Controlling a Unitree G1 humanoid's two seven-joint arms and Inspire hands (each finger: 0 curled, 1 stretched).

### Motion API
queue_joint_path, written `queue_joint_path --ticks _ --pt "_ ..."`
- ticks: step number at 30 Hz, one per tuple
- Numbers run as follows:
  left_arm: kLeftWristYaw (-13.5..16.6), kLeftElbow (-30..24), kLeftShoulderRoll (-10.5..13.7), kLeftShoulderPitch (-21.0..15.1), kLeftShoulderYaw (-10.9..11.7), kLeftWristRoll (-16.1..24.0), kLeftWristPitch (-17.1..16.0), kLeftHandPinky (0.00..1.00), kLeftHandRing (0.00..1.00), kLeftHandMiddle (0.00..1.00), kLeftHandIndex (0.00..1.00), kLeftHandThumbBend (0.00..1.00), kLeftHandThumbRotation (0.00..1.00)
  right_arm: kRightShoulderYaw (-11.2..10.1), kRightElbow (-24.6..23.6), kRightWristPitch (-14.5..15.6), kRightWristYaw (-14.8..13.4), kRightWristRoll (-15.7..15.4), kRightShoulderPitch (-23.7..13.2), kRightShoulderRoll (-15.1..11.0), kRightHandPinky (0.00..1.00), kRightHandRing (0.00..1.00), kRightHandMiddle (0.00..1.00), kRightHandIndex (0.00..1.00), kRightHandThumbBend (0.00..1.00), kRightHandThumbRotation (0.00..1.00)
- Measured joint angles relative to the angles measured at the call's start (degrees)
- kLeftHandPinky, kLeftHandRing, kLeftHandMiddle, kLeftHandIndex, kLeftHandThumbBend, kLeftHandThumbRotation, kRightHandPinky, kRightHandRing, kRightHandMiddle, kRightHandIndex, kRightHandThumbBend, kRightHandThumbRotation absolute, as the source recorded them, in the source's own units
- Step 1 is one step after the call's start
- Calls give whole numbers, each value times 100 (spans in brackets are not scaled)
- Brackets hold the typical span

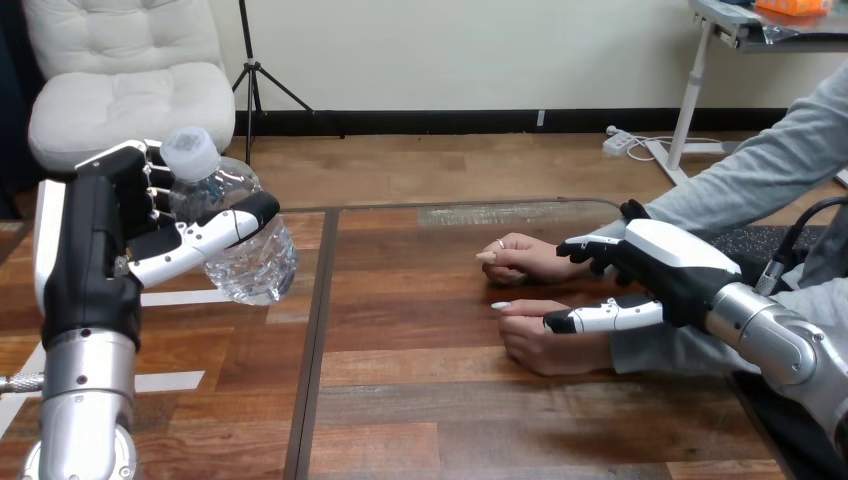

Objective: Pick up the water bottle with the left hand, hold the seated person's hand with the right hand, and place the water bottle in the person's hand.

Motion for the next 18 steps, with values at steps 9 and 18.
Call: queue_joint_path --ticks 9,18 --pt "-59 0 0 15 65 -32 -117 28 34 39 40 72 0 131 19 86 107 -102 -61 -4 76 85 87 86 100 58" --pt "-100 0 -2 53 145 -60 -135 28 34 39 40 71 0 186 61 234 115 -166 -85 -13 76 86 87 87 100 48"
